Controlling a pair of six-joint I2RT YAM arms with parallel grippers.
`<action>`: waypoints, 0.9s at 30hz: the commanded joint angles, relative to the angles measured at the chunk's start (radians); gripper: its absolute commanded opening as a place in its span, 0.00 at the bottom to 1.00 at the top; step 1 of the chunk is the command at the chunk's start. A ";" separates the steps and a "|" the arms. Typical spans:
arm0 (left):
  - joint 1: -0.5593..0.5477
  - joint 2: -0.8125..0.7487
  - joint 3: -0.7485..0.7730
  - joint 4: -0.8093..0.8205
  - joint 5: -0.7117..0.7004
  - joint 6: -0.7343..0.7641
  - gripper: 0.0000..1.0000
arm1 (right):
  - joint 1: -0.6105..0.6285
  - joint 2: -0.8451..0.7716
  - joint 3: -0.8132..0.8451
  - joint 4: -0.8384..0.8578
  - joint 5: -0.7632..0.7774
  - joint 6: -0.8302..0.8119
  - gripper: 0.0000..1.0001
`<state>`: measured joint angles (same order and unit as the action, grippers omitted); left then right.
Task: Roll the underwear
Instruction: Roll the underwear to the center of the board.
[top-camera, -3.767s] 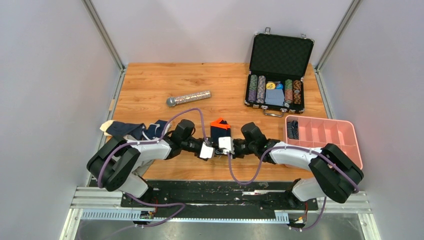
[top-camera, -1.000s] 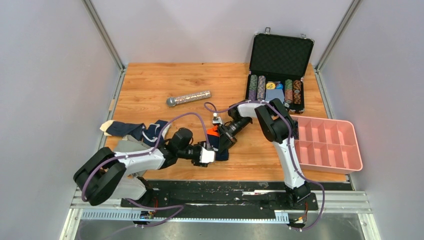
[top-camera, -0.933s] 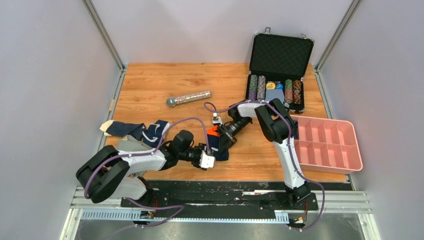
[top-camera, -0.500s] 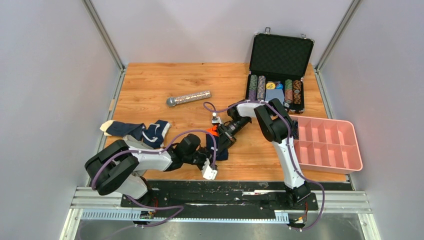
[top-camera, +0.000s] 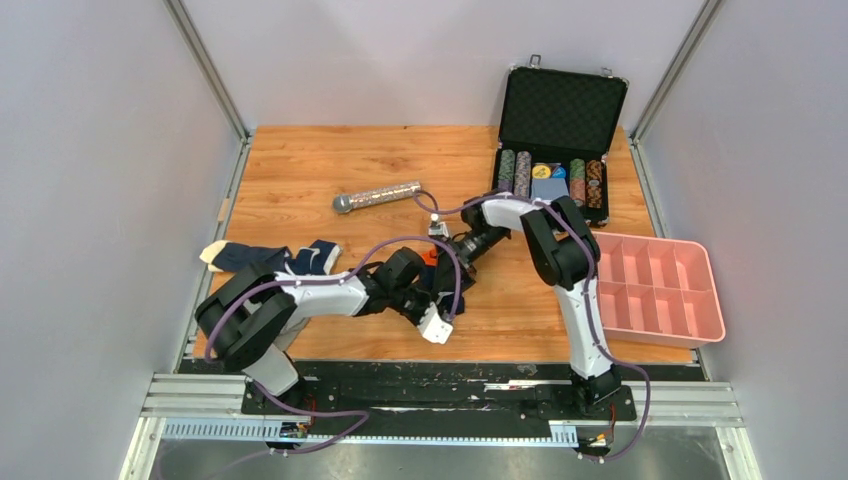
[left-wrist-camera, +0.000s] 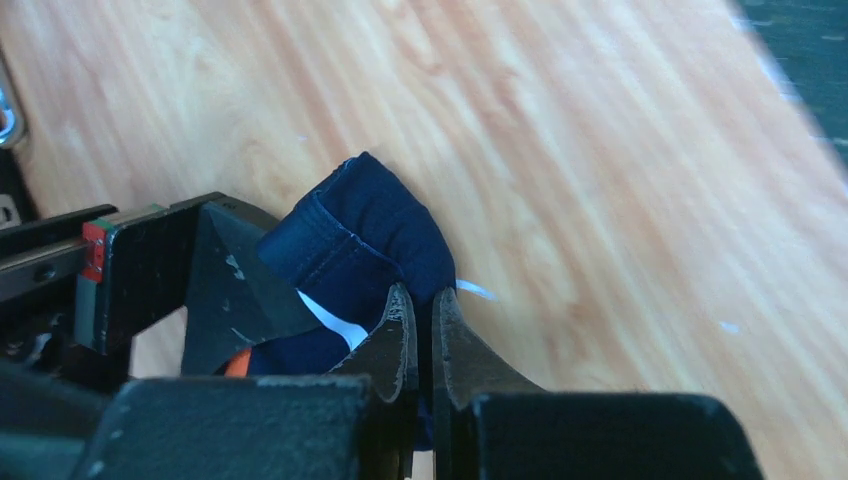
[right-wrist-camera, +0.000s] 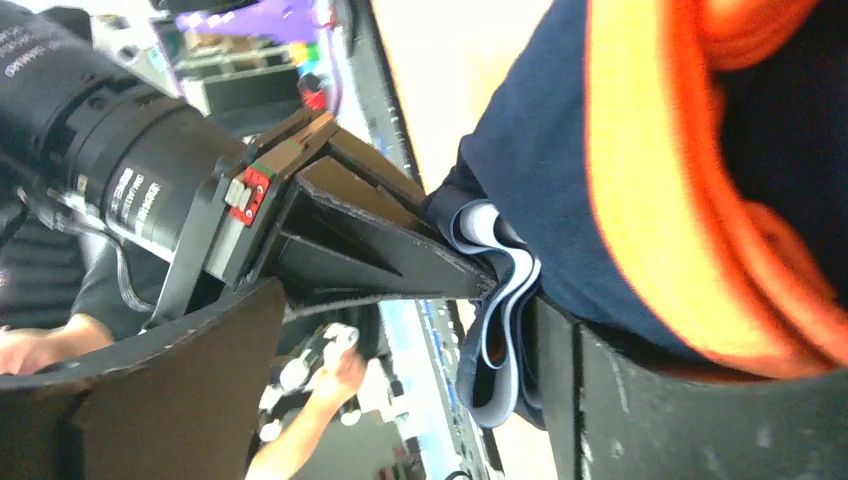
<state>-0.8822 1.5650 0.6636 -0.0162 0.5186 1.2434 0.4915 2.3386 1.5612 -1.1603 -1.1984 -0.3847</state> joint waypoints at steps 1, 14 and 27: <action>0.014 0.136 0.073 -0.198 0.021 -0.087 0.00 | -0.128 -0.087 -0.012 0.125 0.190 -0.050 1.00; 0.179 0.261 0.275 -0.392 0.415 -0.195 0.00 | -0.382 -1.215 -0.832 1.033 0.374 -0.259 1.00; 0.253 0.449 0.504 -0.752 0.623 -0.070 0.00 | 0.210 -1.187 -1.070 1.242 0.649 -0.588 0.63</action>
<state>-0.6415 1.9453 1.1378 -0.5484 1.0904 1.1469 0.6430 1.1286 0.4816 -0.1535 -0.6094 -0.8822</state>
